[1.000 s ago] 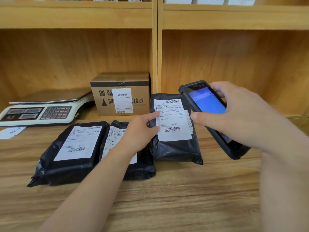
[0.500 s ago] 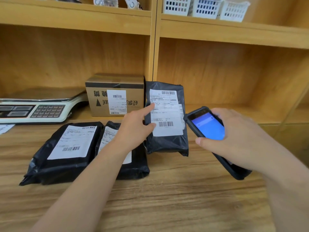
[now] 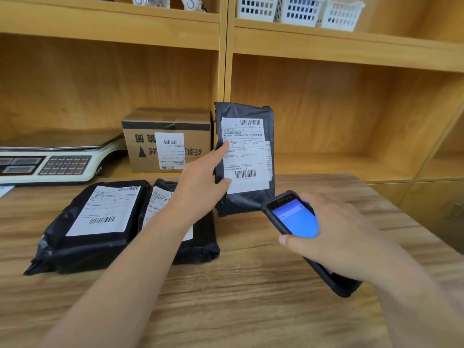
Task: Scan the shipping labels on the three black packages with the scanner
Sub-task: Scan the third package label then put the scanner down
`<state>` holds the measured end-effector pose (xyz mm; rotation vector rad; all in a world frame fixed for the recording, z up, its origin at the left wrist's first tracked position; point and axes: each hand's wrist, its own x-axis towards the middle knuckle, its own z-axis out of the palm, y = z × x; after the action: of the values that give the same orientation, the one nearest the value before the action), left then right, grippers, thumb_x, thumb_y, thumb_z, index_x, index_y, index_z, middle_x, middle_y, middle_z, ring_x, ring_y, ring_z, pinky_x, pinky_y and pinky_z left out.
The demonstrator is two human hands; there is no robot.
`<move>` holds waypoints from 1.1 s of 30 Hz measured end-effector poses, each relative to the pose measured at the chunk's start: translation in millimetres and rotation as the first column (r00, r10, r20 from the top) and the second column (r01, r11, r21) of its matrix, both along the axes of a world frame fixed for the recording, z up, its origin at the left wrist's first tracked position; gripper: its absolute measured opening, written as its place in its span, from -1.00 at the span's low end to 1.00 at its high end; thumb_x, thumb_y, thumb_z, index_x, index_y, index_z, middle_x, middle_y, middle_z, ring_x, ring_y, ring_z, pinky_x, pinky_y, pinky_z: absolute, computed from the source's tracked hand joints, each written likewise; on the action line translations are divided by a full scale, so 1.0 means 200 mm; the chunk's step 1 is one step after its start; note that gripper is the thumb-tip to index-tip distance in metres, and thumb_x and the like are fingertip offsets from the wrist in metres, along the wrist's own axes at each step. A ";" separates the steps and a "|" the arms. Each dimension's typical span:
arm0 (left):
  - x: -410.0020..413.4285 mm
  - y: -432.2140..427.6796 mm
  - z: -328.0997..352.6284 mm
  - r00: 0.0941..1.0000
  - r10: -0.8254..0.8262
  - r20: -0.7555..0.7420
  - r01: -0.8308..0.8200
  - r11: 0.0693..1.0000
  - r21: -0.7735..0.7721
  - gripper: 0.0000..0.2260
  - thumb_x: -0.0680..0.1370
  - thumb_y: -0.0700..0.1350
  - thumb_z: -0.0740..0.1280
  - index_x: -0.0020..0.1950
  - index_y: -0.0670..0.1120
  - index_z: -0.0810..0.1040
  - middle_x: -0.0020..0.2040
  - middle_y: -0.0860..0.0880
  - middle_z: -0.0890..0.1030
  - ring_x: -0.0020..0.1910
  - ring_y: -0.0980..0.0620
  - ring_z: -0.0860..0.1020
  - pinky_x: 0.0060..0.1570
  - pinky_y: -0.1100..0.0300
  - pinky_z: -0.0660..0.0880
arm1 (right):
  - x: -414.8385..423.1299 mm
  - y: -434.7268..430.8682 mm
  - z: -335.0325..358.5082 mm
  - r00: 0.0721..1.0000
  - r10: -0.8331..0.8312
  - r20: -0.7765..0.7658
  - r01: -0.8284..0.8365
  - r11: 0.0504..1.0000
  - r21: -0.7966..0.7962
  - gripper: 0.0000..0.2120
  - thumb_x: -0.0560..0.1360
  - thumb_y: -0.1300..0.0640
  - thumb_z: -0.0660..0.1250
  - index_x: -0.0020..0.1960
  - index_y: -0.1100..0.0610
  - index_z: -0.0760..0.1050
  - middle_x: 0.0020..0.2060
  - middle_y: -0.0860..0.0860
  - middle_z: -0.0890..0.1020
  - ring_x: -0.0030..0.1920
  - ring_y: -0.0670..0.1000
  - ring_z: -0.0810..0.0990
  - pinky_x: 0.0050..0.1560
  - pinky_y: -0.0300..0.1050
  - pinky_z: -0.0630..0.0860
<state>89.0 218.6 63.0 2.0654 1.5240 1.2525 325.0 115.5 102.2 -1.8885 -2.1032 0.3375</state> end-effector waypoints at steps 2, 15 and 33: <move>0.00 0.00 0.01 0.999 0.012 -0.032 -0.011 1.000 0.020 -0.29 0.57 -0.20 0.42 0.63 0.11 0.19 0.46 0.14 0.49 -0.13 0.29 0.46 -0.23 0.66 0.31 | 0.00 0.00 -0.01 1.000 -0.004 0.007 0.004 1.000 -0.001 -0.29 0.25 -0.41 0.36 0.36 -0.24 0.35 0.01 -0.30 0.44 0.05 -0.11 0.46 0.00 -0.03 0.53; 0.01 0.00 0.00 0.995 0.049 -0.090 -0.042 0.997 0.070 -0.29 0.57 -0.19 0.43 0.63 0.11 0.18 0.48 0.13 0.47 -0.25 0.41 0.36 -0.25 0.74 0.25 | -0.02 0.03 -0.06 0.999 -0.008 -0.043 0.009 1.000 0.023 -0.51 0.28 -0.37 0.37 0.13 -0.25 0.34 -0.03 -0.27 0.48 0.00 -0.11 0.47 -0.05 -0.05 0.47; 0.01 0.00 0.00 0.995 0.049 -0.089 -0.045 0.998 0.043 -0.30 0.58 -0.19 0.43 0.63 0.12 0.18 0.46 0.17 0.47 -0.22 0.59 0.36 -0.26 0.72 0.28 | -0.03 0.04 -0.08 1.000 -0.013 -0.011 0.014 0.999 0.045 -0.41 0.26 -0.40 0.31 0.23 -0.22 0.40 -0.02 -0.27 0.48 0.00 -0.08 0.49 -0.05 -0.02 0.49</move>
<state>90.3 218.9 63.8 2.1505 1.6075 1.2329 320.0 123.2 85.6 -1.8706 -2.0723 0.2941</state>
